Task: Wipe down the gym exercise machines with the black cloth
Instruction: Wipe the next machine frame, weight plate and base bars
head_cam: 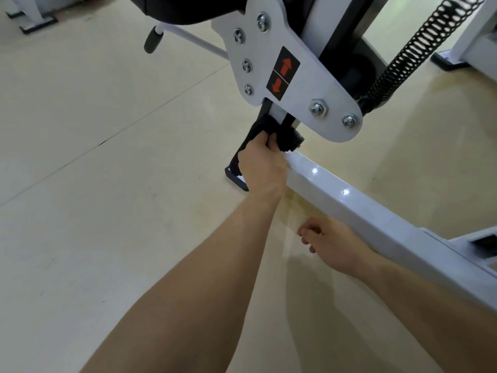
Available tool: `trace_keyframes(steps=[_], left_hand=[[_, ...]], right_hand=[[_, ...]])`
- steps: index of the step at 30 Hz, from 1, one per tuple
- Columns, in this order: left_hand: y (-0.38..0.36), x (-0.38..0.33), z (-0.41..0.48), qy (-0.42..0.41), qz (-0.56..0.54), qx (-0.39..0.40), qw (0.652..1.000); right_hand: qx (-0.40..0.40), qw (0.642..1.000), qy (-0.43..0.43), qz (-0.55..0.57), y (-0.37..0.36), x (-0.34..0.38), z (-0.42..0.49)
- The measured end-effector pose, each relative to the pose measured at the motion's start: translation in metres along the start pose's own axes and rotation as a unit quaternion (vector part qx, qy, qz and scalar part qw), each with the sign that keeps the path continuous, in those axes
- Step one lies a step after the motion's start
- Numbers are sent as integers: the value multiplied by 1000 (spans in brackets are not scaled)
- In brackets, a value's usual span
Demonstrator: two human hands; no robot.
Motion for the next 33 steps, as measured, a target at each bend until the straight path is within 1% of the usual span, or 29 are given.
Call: trace_keyframes(steps=[8, 11, 14, 17, 19, 21, 23, 26, 28, 30, 31, 33], left_hand=[[-14, 41, 31, 39, 65, 105, 992], [-21, 52, 39, 33, 90, 120, 988], [-28, 64, 46, 13, 138, 124, 983], [-40, 80, 56, 8, 190, 160, 969], [-47, 91, 65, 9, 252, 185, 950], [-53, 100, 72, -18, 321, 194, 927], [-56, 104, 74, -62, 356, 175, 916], [-55, 105, 59, -129, 346, 140, 919], [-55, 103, 48, -154, 346, 127, 917], [-52, 96, 42, -147, 340, 128, 920], [-47, 93, 38, -129, 316, 137, 930], [-36, 86, 24, -81, 218, 162, 959]], right_hand=[[-17, 999, 33, -26, 6, 35, 30], [-25, 999, 31, -31, 4, 40, 38], [-35, 998, 30, -38, 1, 40, 43], [-39, 998, 31, -43, -1, 35, 44], [-36, 998, 25, -37, -2, 31, 41], [-34, 999, 18, -31, -1, 28, 37], [-37, 999, 12, -31, 1, 22, 33], [-40, 999, 3, -35, 3, 13, 25], [-39, 999, -5, -29, 5, 8, 19], [-37, 999, -10, -19, 8, 6, 13], [-41, 999, -8, -10, 10, 7, 11], [-63, 998, -2, 2, 17, 8, 6]])
Point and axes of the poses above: each hand's wrist, its own z-axis towards the middle knuckle, its own y-axis out of the back of the hand, x = y × z, the point moved 6 cm from there along z, towards the middle knuckle, and after that the axes turned 14 degrees about y, right-handed, at the moved point
